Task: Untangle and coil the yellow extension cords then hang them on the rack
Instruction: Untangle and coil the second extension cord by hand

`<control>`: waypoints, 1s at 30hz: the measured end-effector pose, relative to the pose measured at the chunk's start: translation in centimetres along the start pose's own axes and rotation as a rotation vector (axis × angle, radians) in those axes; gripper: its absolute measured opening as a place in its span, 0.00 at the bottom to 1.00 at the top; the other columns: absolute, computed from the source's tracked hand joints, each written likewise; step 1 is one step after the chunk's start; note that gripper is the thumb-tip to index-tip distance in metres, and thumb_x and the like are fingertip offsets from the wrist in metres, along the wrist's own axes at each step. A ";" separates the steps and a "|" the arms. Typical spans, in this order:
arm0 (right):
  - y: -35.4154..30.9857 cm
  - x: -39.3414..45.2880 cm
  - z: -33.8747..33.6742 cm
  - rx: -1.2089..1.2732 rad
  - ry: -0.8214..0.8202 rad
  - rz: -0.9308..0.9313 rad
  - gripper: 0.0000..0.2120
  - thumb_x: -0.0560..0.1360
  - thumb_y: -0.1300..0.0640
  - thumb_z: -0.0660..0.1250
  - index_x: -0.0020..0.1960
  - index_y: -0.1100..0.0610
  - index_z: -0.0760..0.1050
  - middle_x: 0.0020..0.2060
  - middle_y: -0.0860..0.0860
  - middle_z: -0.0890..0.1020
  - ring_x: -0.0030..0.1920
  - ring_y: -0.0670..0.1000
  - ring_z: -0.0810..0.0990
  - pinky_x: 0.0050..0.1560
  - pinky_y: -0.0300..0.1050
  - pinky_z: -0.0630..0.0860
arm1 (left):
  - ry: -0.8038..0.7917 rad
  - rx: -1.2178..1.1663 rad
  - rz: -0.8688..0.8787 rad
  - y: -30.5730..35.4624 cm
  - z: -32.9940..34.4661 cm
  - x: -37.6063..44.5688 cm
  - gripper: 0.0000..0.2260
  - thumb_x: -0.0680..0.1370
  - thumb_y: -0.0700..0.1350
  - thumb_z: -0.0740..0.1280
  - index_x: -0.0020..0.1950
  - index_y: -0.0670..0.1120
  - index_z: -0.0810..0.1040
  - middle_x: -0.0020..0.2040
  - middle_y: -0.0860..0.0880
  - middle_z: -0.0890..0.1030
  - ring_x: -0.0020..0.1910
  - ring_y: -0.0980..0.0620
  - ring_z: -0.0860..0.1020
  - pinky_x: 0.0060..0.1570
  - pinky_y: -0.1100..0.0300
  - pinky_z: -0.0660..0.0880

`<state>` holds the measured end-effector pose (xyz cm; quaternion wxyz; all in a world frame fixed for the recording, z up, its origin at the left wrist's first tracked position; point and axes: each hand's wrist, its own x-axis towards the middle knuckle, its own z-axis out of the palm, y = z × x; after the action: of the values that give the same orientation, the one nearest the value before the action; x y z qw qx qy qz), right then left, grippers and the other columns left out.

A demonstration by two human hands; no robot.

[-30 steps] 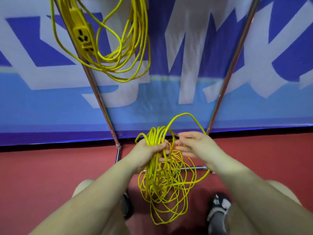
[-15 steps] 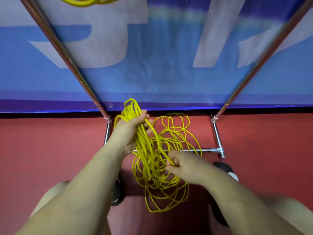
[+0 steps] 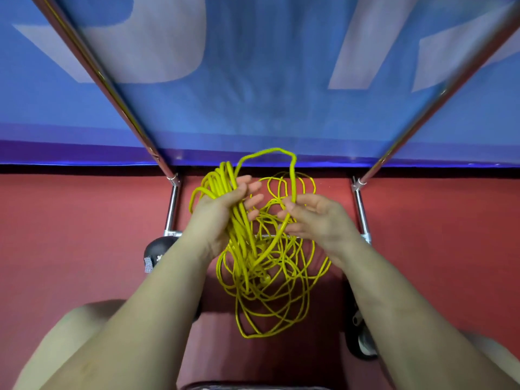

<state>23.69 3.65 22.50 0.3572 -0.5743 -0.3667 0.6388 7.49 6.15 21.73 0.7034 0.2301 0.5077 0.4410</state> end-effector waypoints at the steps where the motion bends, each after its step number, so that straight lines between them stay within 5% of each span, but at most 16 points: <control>1: 0.2 0.2 -0.2 0.044 0.024 0.035 0.02 0.77 0.60 0.63 0.46 0.55 0.73 0.38 0.51 0.81 0.27 0.42 0.80 0.32 0.32 0.77 | -0.007 0.021 -0.012 -0.4 0.1 0.0 0.08 0.80 0.39 0.60 0.51 0.48 0.77 0.40 0.53 0.85 0.39 0.57 0.83 0.39 0.63 0.79; 6: 0.3 1.0 -0.1 0.277 0.059 0.149 0.05 0.76 0.58 0.65 0.50 0.57 0.73 0.41 0.52 0.82 0.32 0.47 0.83 0.35 0.38 0.80 | -0.078 0.140 -0.066 -1.1 0.3 0.3 0.10 0.77 0.32 0.60 0.49 0.44 0.77 0.41 0.50 0.85 0.40 0.55 0.84 0.45 0.59 0.79; 11: -0.4 1.4 -0.3 0.277 0.095 0.137 0.19 0.75 0.57 0.66 0.64 0.61 0.68 0.38 0.51 0.82 0.30 0.45 0.82 0.32 0.36 0.78 | -0.164 0.390 -0.061 -1.3 0.1 0.2 0.11 0.76 0.30 0.62 0.47 0.44 0.78 0.37 0.53 0.85 0.37 0.57 0.83 0.40 0.62 0.79; 15: -0.6 1.1 -0.4 0.285 0.123 0.125 0.03 0.76 0.58 0.65 0.48 0.57 0.72 0.28 0.46 0.82 0.27 0.44 0.80 0.33 0.34 0.78 | -0.201 0.420 -0.101 -1.2 0.2 0.0 0.10 0.77 0.31 0.62 0.46 0.45 0.78 0.34 0.53 0.84 0.33 0.60 0.82 0.38 0.65 0.78; 17: -0.8 0.9 -0.5 0.299 0.131 0.123 0.03 0.76 0.57 0.65 0.44 0.55 0.72 0.25 0.44 0.81 0.26 0.43 0.79 0.33 0.35 0.77 | -0.222 0.404 -0.137 -1.2 -0.1 -0.1 0.09 0.77 0.32 0.62 0.47 0.44 0.78 0.36 0.52 0.84 0.35 0.58 0.82 0.39 0.65 0.79; 30: -0.6 0.8 0.2 0.015 0.132 -0.185 0.07 0.76 0.62 0.65 0.52 0.53 0.78 0.35 0.46 0.79 0.27 0.37 0.74 0.31 0.30 0.71 | -0.148 0.228 -0.222 -1.7 0.4 -0.2 0.08 0.80 0.38 0.60 0.48 0.44 0.78 0.38 0.50 0.85 0.36 0.55 0.83 0.38 0.63 0.79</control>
<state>23.45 4.64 22.65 0.4421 -0.5761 -0.3892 0.5667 8.52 5.21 20.66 0.7527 0.2828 0.5233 0.2822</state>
